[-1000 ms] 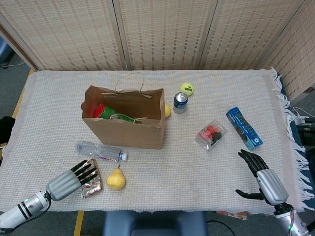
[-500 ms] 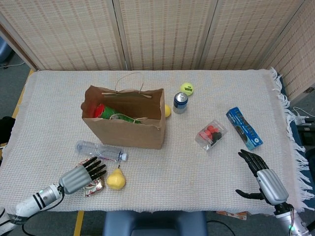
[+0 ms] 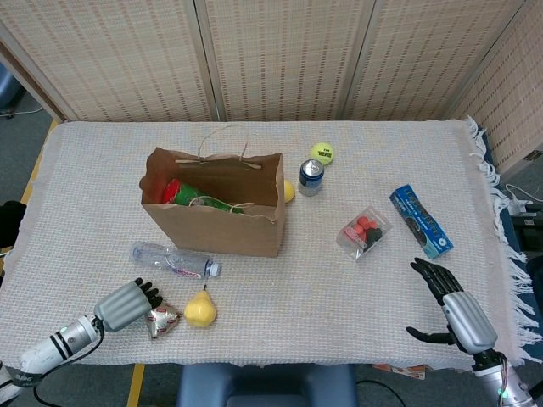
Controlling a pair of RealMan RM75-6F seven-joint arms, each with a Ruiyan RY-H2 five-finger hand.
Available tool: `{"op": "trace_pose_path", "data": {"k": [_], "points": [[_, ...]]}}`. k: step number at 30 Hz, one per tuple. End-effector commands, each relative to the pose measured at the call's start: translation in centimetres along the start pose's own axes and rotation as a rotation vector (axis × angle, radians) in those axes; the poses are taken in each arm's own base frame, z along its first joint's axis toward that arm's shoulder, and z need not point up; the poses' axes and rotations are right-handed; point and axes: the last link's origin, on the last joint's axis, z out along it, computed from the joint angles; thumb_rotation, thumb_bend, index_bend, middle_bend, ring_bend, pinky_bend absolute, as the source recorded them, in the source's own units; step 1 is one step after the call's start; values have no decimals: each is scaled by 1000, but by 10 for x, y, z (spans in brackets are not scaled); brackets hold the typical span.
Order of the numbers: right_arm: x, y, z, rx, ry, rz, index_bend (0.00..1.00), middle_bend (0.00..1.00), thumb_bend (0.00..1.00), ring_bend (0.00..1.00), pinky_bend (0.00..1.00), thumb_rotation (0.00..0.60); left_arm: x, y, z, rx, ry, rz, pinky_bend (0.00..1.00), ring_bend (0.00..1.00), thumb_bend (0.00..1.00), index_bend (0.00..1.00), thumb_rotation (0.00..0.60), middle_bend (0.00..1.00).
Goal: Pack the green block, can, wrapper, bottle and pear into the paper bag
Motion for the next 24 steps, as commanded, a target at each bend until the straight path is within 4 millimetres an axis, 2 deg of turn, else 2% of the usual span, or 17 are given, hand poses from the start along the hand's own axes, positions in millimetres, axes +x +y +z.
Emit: {"op": "trace_pose_path", "data": {"k": [1, 5, 6, 13, 18, 21, 24], "points": [[0, 0, 0, 0, 0, 0, 0, 0, 10, 0, 60, 600, -1, 2, -4, 0, 12, -4, 690, 575, 610, 661, 600, 605], [0, 0, 0, -1, 2, 1, 0, 0, 10, 0, 60, 600, 2, -4, -9, 33, 43, -6, 703, 599, 619, 687, 600, 634], [0, 0, 0, -3, 3, 2, 0, 0, 11, 0, 60, 600, 10, -23, -17, 134, 95, -17, 703, 600, 621, 688, 600, 636], [1, 0, 0, -4, 4, 5, 0, 0, 10, 0, 59, 600, 34, -84, -54, 526, 260, -129, 713, 612, 622, 702, 600, 650], [0, 0, 1, -6, 2, 2, 0, 0, 11, 0, 60, 600, 53, -122, -73, 872, 440, -312, 709, 612, 623, 706, 600, 653], [-1, 1, 1, -8, 2, 0, 0, 0, 10, 0, 59, 600, 70, -137, -73, 1016, 566, -485, 703, 612, 621, 707, 600, 654], [-1, 1, 1, -8, 2, -2, 0, 0, 11, 0, 60, 600, 92, -147, -66, 1081, 672, -688, 697, 611, 623, 701, 600, 649]]}}
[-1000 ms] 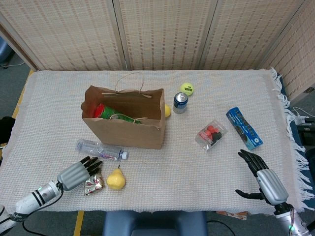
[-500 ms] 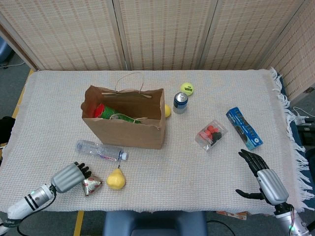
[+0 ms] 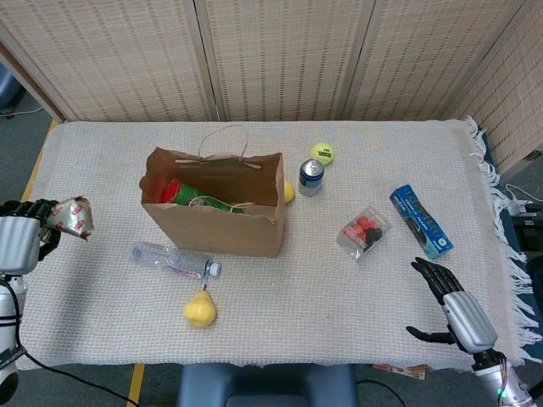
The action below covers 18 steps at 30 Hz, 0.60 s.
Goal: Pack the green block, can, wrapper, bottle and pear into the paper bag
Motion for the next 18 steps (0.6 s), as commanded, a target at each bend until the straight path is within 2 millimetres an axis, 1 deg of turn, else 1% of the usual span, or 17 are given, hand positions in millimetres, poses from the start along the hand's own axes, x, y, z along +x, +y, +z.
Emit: {"op": "trace_pose_path", "data": {"k": [1, 3, 6, 11, 12, 18], "points": [[0, 0, 0, 0, -1, -1, 0, 0, 11, 0, 60, 600, 35, 11, 25, 225, 98, -357, 693, 610, 623, 699, 600, 646], [-1, 0, 0, 0, -3, -1, 0, 0, 10, 0, 59, 600, 47, 26, 33, 266, 104, -500, 690, 608, 623, 696, 600, 643], [-1, 0, 0, 0, -4, -2, 0, 0, 11, 0, 59, 600, 60, 49, 44, 277, 89, -646, 690, 608, 623, 696, 600, 642], [-1, 0, 0, 1, -7, -2, 0, 0, 11, 0, 60, 600, 71, 91, 60, 222, 32, -733, 689, 608, 623, 695, 600, 642], [-1, 0, 0, 1, -9, -2, 0, 0, 11, 0, 60, 600, 72, 102, 63, 202, 19, -743, 690, 608, 624, 695, 600, 642], [-1, -1, -1, 1, -19, 1, 0, 0, 11, 0, 60, 600, 71, 156, 78, 94, 5, -761, 687, 608, 622, 694, 600, 640]]}}
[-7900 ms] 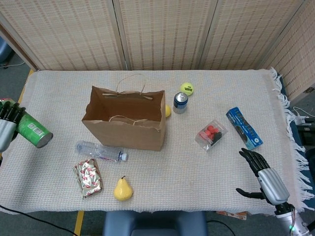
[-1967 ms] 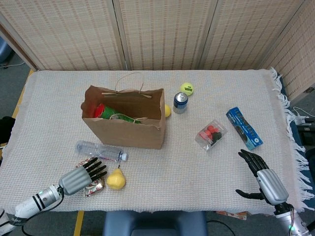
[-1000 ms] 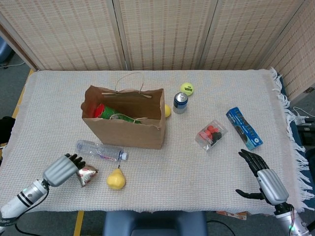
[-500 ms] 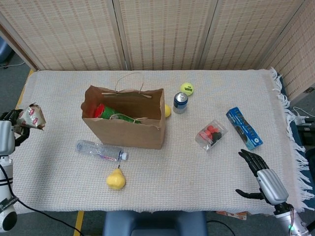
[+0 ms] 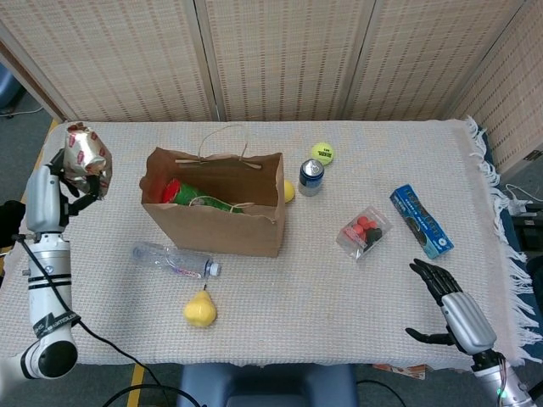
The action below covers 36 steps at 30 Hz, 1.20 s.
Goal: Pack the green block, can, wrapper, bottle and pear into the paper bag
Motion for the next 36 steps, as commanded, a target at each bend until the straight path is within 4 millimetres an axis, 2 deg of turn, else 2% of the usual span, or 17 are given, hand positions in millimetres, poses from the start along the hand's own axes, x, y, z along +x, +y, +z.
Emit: {"op": "trace_pose_path", "data": {"k": [1, 11, 14, 16, 18, 19, 21, 26, 32, 35, 36], "points": [[0, 0, 0, 1, -2, 1, 0, 0, 11, 0, 60, 600, -28, 29, 3, -53, -44, -32, 686, 608, 622, 693, 600, 639], [1, -1, 1, -2, -9, 5, 0, 0, 11, 0, 59, 600, -78, 62, -2, -115, -148, -24, 677, 593, 616, 684, 600, 629], [2, 0, 0, -5, -13, 2, 0, 0, 11, 0, 59, 600, -94, 68, -5, -144, -202, 6, 654, 566, 604, 652, 600, 605], [2, 0, 0, -8, -14, 2, 0, 0, 11, 0, 59, 600, -104, 68, -7, -176, -270, 66, 576, 461, 531, 559, 600, 489], [2, 0, 0, -9, -14, 1, 0, 0, 11, 0, 59, 600, -111, 68, -7, -178, -317, 86, 414, 254, 428, 396, 600, 266], [2, -1, 0, -9, -15, 1, 0, 0, 11, 0, 59, 600, -114, 68, -7, -176, -334, 89, 355, 183, 406, 337, 600, 189], [3, -1, 0, -10, -14, 0, 0, 0, 10, 0, 59, 600, -117, 67, -6, -180, -361, 110, 284, 102, 384, 243, 600, 86], [3, 0, 0, -12, -17, -1, 0, 0, 11, 0, 59, 600, -117, 62, -7, -190, -389, 142, 203, 33, 378, 152, 600, 14], [3, 0, 1, -13, -17, -3, 0, 0, 10, 0, 59, 600, -109, 61, -5, -192, -363, 123, 194, 22, 376, 113, 600, 1], [4, 0, 1, -12, -13, -3, 0, 0, 10, 0, 60, 600, -100, 58, -4, -196, -329, 116, 205, 42, 388, 131, 600, 19], [4, 0, 1, -12, -12, -3, 0, 0, 10, 0, 60, 600, -95, 56, -4, -198, -314, 113, 229, 75, 404, 160, 600, 54]]}}
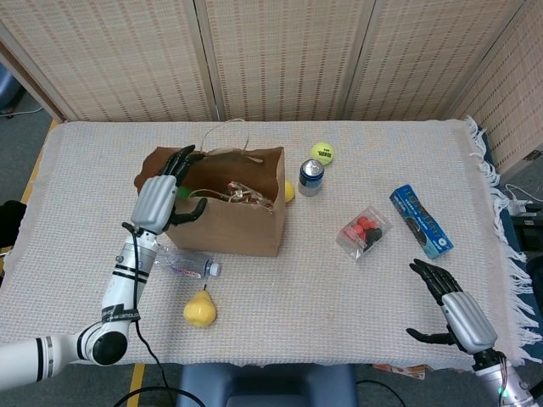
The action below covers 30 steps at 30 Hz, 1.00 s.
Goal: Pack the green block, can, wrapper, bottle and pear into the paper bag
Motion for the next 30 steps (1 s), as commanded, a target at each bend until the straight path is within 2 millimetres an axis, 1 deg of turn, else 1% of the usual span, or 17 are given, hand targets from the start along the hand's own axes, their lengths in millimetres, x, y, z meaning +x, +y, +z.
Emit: {"op": "trace_pose_path", "data": {"k": [1, 2, 4, 7, 8, 12, 15, 17, 20, 22, 24, 26, 28, 29, 30], "points": [[0, 0, 0, 0, 2, 0, 0, 0, 10, 0, 59, 600, 9, -5, -5, -4, 34, -4, 248, 99, 418, 181, 600, 82], [0, 0, 0, 0, 2, 0, 0, 0, 10, 0, 60, 600, 16, -9, -6, 7, 69, -6, 280, 138, 442, 216, 600, 133], [0, 0, 0, -2, -3, -3, 0, 0, 11, 0, 59, 600, 28, -20, -17, 19, 133, -11, 353, 225, 482, 292, 600, 244], [0, 0, -1, -1, -2, -5, 0, 0, 11, 0, 59, 600, 46, -36, -31, 44, 187, -3, 478, 344, 503, 428, 600, 352], [0, 0, -1, -1, -1, -5, 0, 0, 10, 0, 59, 600, 51, -41, -35, 52, 199, 3, 495, 365, 507, 455, 600, 376], [-1, 1, -1, -5, -3, -9, 0, 0, 10, 0, 60, 600, 72, -68, -60, 96, 245, 42, 550, 459, 542, 507, 600, 479], [-2, 2, -1, -9, -8, -14, 0, 0, 10, 0, 59, 600, 80, -90, -82, 132, 239, 85, 606, 531, 555, 552, 600, 543], [-3, 2, -2, -11, -11, -19, 0, 0, 11, 0, 59, 600, 82, -105, -99, 157, 221, 121, 610, 540, 555, 577, 600, 571], [-3, 2, -2, -14, -12, -22, 0, 0, 11, 0, 59, 600, 81, -124, -121, 182, 192, 178, 610, 540, 555, 583, 600, 577], [-4, 2, -1, -16, -12, -25, 0, 0, 10, 0, 59, 600, 77, -139, -138, 178, 147, 264, 610, 540, 554, 583, 600, 577], [-4, 2, -1, -19, -13, -27, 0, 0, 10, 0, 59, 600, 69, -153, -153, 165, 93, 346, 607, 539, 553, 580, 600, 573], [-5, 2, -1, -20, -15, -30, 0, 0, 10, 0, 59, 600, 59, -162, -165, 151, 34, 404, 590, 528, 537, 572, 600, 560], [-5, 2, -1, -20, -18, -33, 0, 0, 11, 0, 59, 600, 46, -169, -175, 134, -42, 450, 546, 490, 508, 560, 600, 527], [-5, 2, -1, -20, -18, -34, 0, 0, 10, 0, 60, 600, 40, -171, -179, 125, -76, 470, 496, 442, 482, 537, 600, 479], [-6, 2, -1, -21, -19, -36, 0, 0, 11, 0, 60, 600, 32, -172, -182, 109, -127, 502, 439, 378, 459, 487, 600, 410]]}}
